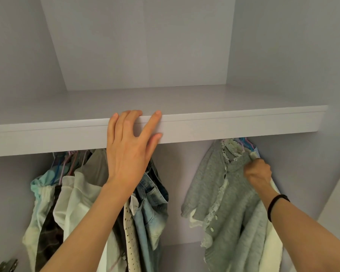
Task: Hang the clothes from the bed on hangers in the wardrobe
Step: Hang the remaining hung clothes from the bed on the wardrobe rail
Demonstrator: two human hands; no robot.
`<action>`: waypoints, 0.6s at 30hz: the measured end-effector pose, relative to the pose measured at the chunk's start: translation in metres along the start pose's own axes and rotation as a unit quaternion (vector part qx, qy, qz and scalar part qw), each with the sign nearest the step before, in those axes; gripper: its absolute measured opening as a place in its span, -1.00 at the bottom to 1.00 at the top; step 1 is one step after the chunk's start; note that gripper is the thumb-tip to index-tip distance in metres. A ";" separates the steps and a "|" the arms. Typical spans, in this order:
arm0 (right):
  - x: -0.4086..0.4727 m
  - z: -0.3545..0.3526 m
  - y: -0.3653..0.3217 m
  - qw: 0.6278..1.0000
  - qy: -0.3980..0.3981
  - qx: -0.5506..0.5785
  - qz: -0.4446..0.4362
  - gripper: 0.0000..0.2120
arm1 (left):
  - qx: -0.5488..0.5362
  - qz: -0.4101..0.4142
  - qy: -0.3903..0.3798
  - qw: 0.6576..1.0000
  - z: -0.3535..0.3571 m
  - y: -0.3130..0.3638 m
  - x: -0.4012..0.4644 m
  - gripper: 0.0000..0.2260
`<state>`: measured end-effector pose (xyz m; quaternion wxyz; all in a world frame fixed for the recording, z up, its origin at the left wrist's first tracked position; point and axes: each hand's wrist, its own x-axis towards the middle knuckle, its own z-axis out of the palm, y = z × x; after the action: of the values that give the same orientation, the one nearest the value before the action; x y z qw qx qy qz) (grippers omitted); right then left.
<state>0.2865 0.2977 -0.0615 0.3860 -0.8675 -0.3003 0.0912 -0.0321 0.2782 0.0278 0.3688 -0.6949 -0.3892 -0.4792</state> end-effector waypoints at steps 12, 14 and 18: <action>-0.022 -0.007 0.008 0.983 -0.018 -0.123 -0.135 -0.62 | 0.004 -0.010 -0.068 0.998 -0.013 0.005 0.002 -0.65; -0.038 -0.010 0.012 0.967 -0.019 -0.154 -0.201 -0.57 | 0.009 -0.002 -0.097 0.995 -0.020 0.004 -0.001 -0.58; -0.091 -0.010 0.009 0.926 -0.054 -0.182 -0.327 -0.52 | -0.001 -0.060 -0.155 0.986 -0.053 0.009 -0.036 -0.55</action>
<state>0.2215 0.2335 -0.0677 0.2131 -0.7699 -0.5994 -0.0494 -0.0530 0.2211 0.0066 0.2743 -0.7367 -0.4821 -0.3870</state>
